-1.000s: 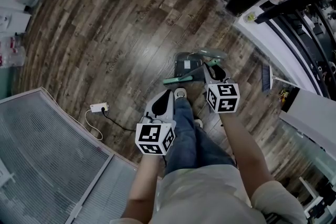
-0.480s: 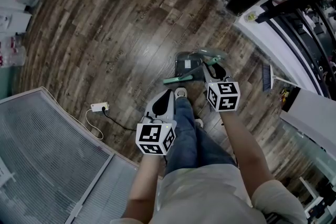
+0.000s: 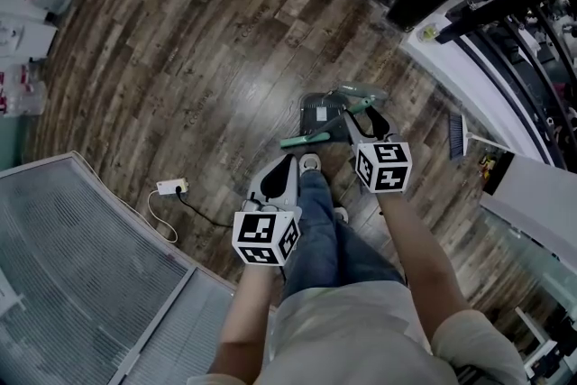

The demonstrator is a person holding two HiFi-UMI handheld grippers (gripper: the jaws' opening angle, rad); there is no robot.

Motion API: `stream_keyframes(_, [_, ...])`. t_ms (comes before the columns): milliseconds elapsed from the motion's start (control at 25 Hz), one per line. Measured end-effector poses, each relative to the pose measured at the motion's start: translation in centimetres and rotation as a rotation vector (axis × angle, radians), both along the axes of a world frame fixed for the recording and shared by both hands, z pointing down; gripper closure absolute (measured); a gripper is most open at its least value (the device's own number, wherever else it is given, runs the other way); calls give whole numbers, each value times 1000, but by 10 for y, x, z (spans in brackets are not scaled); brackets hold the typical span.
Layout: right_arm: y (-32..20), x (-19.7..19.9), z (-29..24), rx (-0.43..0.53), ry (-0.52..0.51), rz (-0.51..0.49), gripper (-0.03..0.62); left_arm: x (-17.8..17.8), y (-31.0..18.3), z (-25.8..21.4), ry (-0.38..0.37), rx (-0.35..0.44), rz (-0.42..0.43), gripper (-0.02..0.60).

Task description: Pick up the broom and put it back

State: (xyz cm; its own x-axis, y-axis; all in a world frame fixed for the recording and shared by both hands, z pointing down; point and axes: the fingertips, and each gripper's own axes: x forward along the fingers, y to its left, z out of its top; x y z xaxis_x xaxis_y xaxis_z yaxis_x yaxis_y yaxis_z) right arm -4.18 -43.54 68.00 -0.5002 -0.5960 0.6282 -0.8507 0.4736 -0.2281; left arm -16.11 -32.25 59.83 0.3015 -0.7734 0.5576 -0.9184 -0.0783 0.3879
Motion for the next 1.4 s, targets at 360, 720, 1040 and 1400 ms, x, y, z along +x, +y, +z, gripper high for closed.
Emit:
stream_keyframes(360, [27,14,-45,48,-46,20,382,12,16,-22,-1,29,-8,578])
stream_keyframes(720, [62,22,-96,98,-102,-16,381,33,42,-48,-12,54,-17,578])
stream_keyframes(1040, [105,34,-142,139,-137,-55,382,51,73,-73,-20,79,-29,578])
stream_keyframes(1400, [156,42,-184,190,-172,-111,407,72,113,-94,-24,104,-25,578])
